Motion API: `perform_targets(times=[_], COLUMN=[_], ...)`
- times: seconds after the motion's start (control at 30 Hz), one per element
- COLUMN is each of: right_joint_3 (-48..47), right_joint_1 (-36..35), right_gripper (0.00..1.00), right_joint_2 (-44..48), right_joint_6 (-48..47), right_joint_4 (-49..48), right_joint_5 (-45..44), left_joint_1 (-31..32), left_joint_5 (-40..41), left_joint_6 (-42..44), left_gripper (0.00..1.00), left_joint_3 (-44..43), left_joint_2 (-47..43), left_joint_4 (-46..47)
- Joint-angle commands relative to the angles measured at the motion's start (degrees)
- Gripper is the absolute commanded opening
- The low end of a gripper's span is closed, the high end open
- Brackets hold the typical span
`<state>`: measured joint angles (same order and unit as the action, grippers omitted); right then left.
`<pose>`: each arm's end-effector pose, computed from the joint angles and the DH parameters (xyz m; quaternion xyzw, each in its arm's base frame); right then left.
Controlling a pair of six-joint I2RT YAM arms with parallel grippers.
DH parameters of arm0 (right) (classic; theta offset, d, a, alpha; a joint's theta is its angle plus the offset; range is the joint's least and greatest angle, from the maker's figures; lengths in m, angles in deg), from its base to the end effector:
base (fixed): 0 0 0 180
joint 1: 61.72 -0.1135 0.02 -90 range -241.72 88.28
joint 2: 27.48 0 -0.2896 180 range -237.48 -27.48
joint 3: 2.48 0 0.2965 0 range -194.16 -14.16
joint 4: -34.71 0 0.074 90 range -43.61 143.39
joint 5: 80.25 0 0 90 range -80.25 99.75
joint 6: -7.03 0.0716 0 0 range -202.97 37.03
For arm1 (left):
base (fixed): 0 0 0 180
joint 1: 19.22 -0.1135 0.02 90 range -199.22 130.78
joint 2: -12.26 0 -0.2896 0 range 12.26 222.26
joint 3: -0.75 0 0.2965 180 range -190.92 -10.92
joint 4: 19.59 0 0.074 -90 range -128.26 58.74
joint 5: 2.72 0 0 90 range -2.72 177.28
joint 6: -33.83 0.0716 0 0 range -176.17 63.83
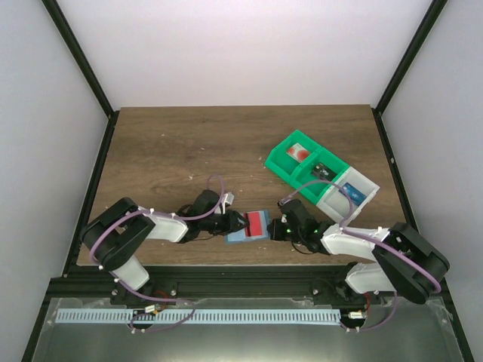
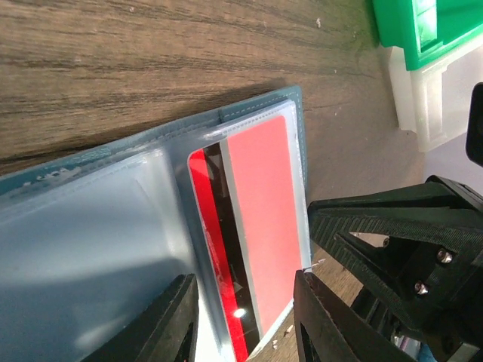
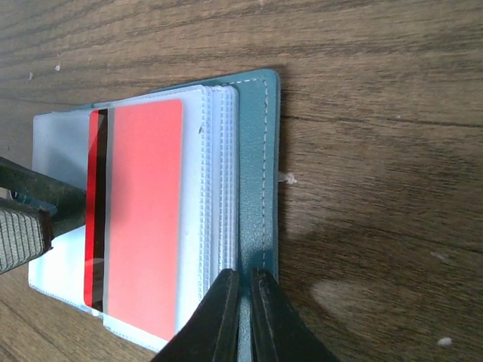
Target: Take the credit cards out of the card holder
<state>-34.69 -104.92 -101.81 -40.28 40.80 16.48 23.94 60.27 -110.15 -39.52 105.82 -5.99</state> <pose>0.1826 0.1830 0.0853 -0.0251 0.9325 0.2827 0.2233 0.2121 -0.2435 0.0768 0.0158 0.8856 -0.4498 0.1150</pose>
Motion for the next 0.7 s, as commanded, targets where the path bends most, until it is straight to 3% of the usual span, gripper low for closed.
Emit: perform_targets(times=[0.0, 0.33, 0.67], right_joint_3=[0.7, -3.8, -6.4], right_joint_1=[0.1, 0.0, 0.0], right_gripper=[0.07, 0.07, 0.04], right_joint_2=[-0.4, 8.8, 2.0], right_joint_6=[0.3, -0.3, -0.6], right_joint_4=[1.3, 6.7, 2.1], right_joint_5=[2.0, 2.0, 3.9], left_joint_1=[0.3, 0.3, 0.3], left_joint_5=[-0.1, 1.0, 0.4], left_joint_6=[0.1, 0.2, -0.8], left_gripper=[0.38, 0.38, 0.37], left_joint_3=[-0.6, 0.1, 1.2], left_joint_2=[0.9, 0.7, 0.4], left_joint_4=[2.4, 1.4, 2.9])
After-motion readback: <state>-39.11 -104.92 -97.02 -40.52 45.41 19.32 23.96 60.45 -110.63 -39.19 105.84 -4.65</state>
